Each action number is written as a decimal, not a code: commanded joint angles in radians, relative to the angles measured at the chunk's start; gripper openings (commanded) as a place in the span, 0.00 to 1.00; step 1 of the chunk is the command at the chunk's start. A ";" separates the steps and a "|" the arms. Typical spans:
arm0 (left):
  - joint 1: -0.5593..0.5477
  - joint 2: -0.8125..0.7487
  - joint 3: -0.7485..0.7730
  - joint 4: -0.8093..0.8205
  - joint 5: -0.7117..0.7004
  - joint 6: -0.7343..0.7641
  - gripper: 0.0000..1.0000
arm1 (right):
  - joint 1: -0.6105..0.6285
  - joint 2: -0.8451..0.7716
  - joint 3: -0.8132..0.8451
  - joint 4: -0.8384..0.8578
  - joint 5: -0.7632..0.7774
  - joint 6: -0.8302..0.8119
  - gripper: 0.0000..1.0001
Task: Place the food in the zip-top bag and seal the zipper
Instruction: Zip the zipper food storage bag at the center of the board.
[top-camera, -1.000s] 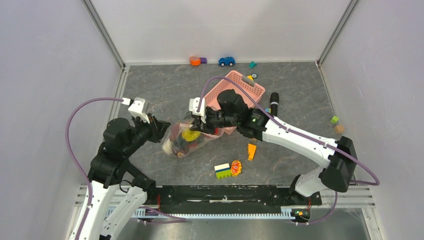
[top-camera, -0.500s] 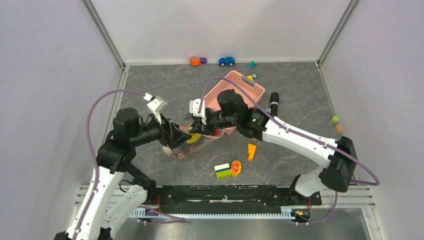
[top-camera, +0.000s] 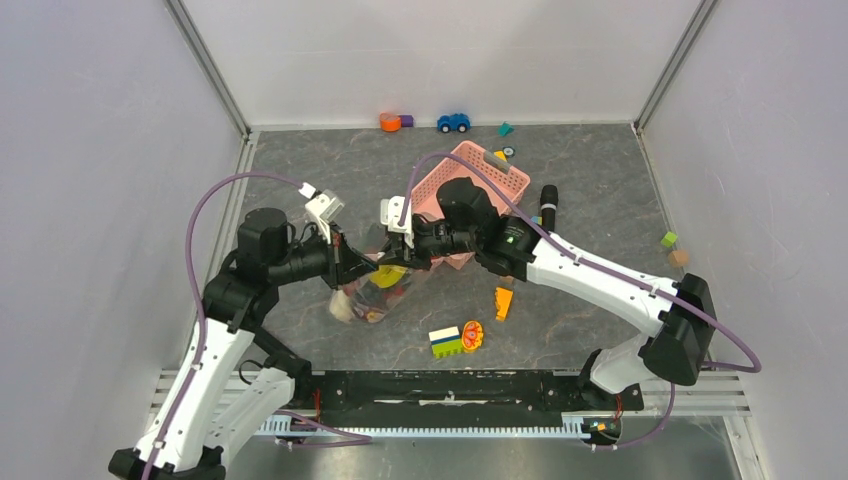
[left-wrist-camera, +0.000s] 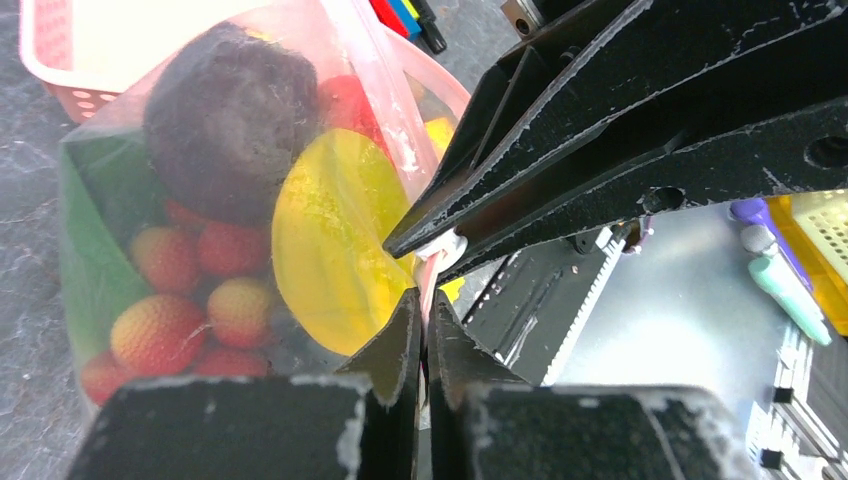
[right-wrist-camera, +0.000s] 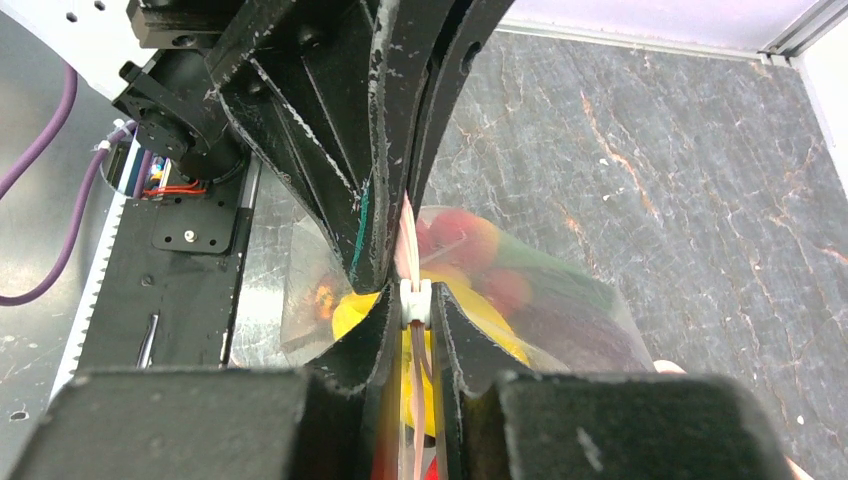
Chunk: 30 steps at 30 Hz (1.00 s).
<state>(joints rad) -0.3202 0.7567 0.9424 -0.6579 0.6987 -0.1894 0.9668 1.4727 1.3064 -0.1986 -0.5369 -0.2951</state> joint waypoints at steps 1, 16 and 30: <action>0.005 -0.071 0.008 0.032 -0.133 0.005 0.02 | 0.000 -0.040 0.020 -0.008 0.043 -0.010 0.01; 0.005 -0.122 -0.001 0.022 -0.415 -0.033 0.02 | -0.026 -0.045 0.019 -0.086 0.147 -0.038 0.06; 0.005 -0.128 -0.004 0.028 -0.485 -0.048 0.02 | -0.064 -0.069 0.012 -0.133 0.237 -0.083 0.07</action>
<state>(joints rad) -0.3298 0.6533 0.9298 -0.6483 0.3454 -0.2276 0.9512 1.4631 1.3071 -0.2344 -0.3943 -0.3496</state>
